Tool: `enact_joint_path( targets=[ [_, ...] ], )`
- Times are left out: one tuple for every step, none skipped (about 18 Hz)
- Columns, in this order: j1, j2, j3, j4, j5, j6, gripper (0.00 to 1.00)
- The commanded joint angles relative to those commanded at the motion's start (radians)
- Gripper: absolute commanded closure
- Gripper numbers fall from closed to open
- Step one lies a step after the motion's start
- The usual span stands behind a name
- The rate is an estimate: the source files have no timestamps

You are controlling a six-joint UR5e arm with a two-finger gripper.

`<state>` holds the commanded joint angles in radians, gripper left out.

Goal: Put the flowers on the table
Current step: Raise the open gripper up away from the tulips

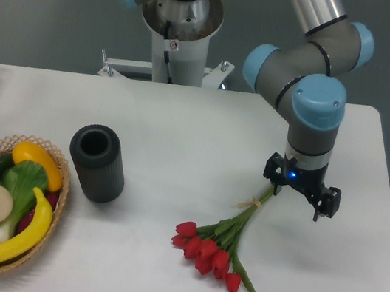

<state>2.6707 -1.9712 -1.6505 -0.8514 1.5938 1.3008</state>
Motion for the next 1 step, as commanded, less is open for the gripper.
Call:
enact_joint_path(
  targets=[
    [0.002,-0.002,-0.005,0.000,0.000,0.002,0.00]
  ],
)
